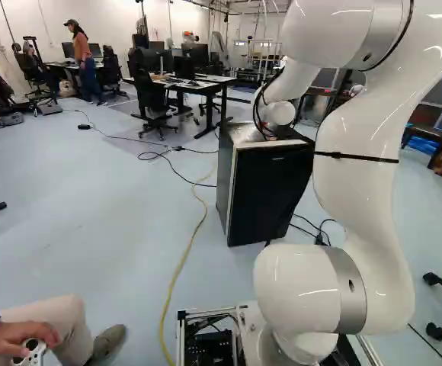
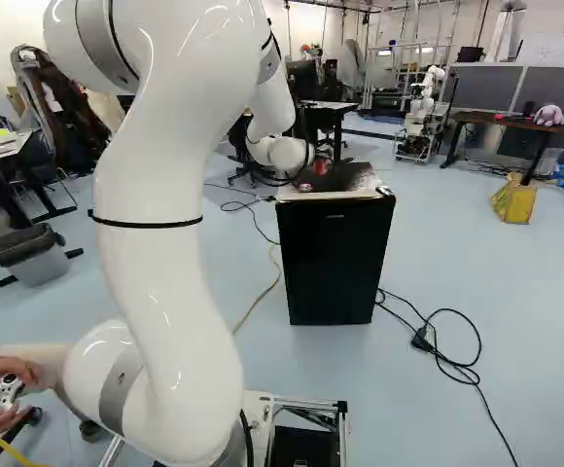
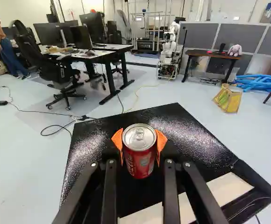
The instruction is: Grab a drink from the fridge
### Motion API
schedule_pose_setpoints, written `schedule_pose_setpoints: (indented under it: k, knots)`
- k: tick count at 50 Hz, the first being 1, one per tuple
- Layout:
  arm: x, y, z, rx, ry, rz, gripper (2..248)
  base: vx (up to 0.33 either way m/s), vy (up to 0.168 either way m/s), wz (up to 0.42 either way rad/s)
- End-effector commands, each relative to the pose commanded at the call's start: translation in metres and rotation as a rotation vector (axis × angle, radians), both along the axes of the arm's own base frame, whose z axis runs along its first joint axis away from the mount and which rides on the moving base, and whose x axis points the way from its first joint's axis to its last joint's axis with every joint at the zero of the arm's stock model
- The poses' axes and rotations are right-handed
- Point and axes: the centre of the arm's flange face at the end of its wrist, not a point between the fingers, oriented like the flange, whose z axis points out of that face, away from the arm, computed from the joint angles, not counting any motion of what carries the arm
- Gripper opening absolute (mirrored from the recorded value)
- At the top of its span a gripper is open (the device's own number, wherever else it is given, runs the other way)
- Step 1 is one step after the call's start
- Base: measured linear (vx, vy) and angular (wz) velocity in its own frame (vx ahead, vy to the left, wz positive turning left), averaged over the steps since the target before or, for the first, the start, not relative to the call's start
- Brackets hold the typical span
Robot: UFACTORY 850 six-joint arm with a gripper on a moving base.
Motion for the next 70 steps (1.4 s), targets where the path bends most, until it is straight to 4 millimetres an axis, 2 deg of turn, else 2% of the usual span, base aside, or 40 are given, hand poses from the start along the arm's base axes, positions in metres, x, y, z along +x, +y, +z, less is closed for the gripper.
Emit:
schedule_pose_setpoints:
  k: [18, 36, 53, 70]
  knots:
    - [-0.005, 0.004, 0.0, 0.0, 0.001, 0.004, 91, 0.0, 0.0, 0.0]
    - [-0.022, 0.015, -0.002, -0.001, 0.004, 0.017, 91, 0.0, 0.0, 0.0]
    - [-0.048, 0.031, -0.005, -0.002, 0.008, 0.037, 91, 0.0, 0.0, 0.0]
    - [-0.085, 0.052, -0.011, -0.003, 0.013, 0.064, 91, 0.0, 0.0, 0.0]
